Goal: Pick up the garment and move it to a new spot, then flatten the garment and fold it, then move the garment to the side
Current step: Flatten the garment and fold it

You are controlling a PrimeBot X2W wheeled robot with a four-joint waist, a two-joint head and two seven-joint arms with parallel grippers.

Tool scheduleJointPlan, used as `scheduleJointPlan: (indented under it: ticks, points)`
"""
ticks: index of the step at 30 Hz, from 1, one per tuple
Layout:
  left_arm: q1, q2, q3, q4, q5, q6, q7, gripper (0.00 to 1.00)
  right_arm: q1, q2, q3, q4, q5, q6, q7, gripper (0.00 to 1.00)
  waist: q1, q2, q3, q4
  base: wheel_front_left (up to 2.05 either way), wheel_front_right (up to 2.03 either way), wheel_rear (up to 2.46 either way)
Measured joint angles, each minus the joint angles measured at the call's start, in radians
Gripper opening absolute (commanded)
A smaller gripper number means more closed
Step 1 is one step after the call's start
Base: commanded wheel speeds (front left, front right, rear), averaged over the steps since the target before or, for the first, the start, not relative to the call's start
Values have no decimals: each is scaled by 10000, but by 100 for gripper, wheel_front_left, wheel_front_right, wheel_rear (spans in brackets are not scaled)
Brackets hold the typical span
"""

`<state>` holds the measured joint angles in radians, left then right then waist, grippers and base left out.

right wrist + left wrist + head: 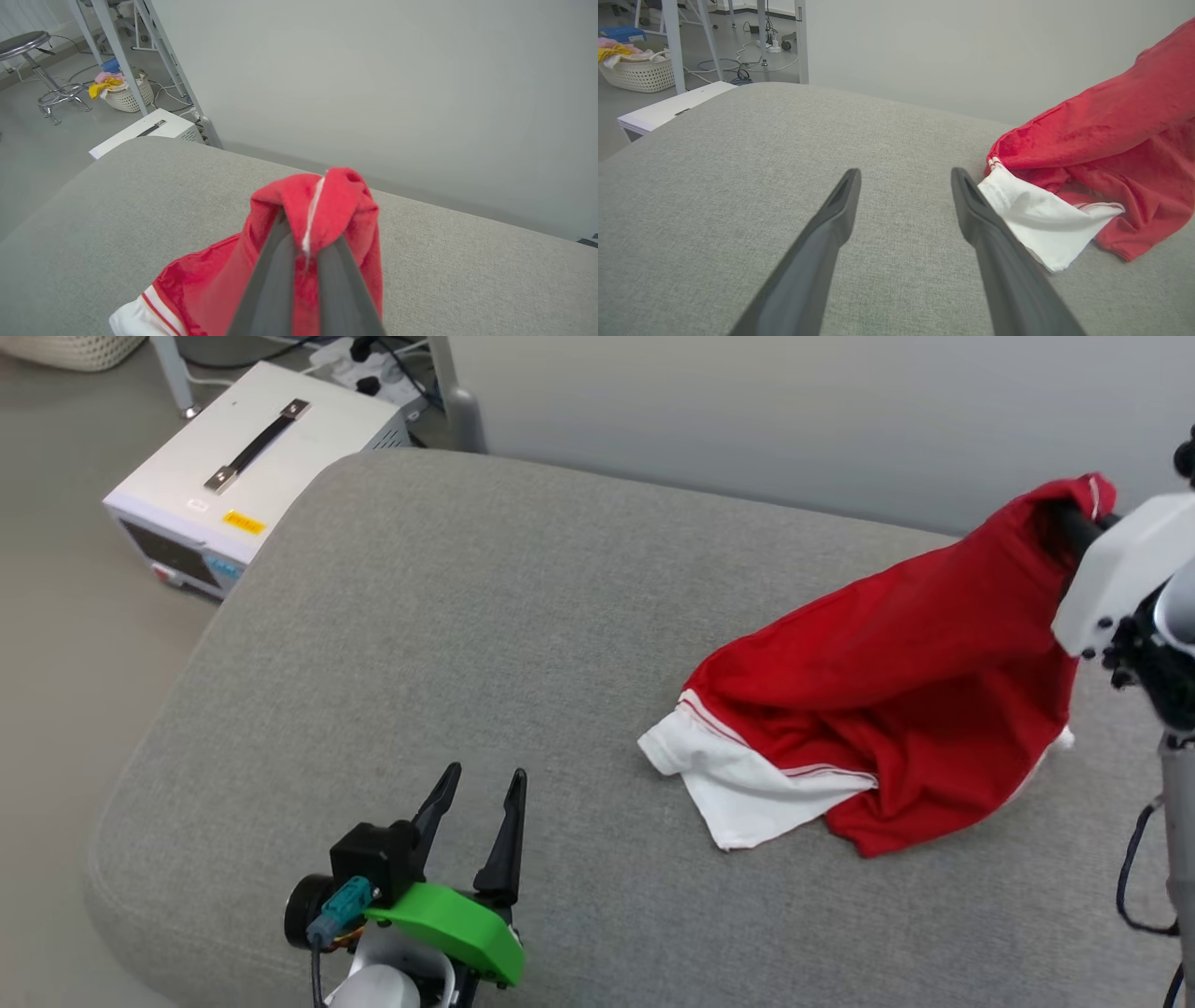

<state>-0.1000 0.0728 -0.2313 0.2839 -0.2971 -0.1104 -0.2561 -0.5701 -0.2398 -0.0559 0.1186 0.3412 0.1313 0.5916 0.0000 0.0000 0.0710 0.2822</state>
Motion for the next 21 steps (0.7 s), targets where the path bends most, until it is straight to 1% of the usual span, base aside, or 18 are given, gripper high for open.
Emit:
scheduleJointPlan:
  ticks: [4, 6, 9, 10, 11, 13, 16, 19, 21]
  points:
    - [-321, -90, -128, 10, -4, -15, 0, 100, -1334, -309, -244, 1373, -696, 0, 125, 0, 1, 0, 427, 544, 0, 0, 0]
    - [-442, -121, -196, 15, -8, -54, 0, 100, -1940, -535, -391, 2247, -1158, 0, 100, 0, 0, 0, 640, 861, 0, 0, 0]
    - [-545, -150, -230, 29, -35, -59, 0, 100, -2712, -617, -846, 3603, -1620, 0, -151, 0, 1, 0, 932, 1290, 0, 0, 0]
    - [-566, -151, -238, 33, -40, -63, 2, 100, -2891, -635, -872, 3933, -1839, 0, -288, 28, 1, 0, 1015, 1403, 0, 0, 0]
    - [-595, -153, -270, 42, -63, -75, 0, 100, -3088, -677, -895, 4318, -2079, 0, -525, 99, 1, 0, 1123, 1539, 0, 0, 0]
    - [-659, -163, -330, 63, -117, -82, 0, 100, -3482, -732, -1078, 5158, -2598, 2, -963, 100, 1, 0, 1327, 1793, 0, 0, 0]
    - [-734, -165, -428, 56, -274, -84, 0, 100, -3884, -836, -1411, 6086, -3206, 2, -1670, 100, 1, 0, 1579, 2089, 0, 0, 0]
    - [-770, -167, -481, 38, -414, -67, 0, 100, -4103, -782, -1618, 6826, -3574, 2, -2188, 100, 2, 0, 1763, 2302, 0, 0, 0]
    - [-769, -173, -476, 35, -422, -36, 0, 100, -4135, -646, -1572, 7221, -3636, 2, -2470, 100, 2, 0, 1809, 2344, 0, 0, 0]
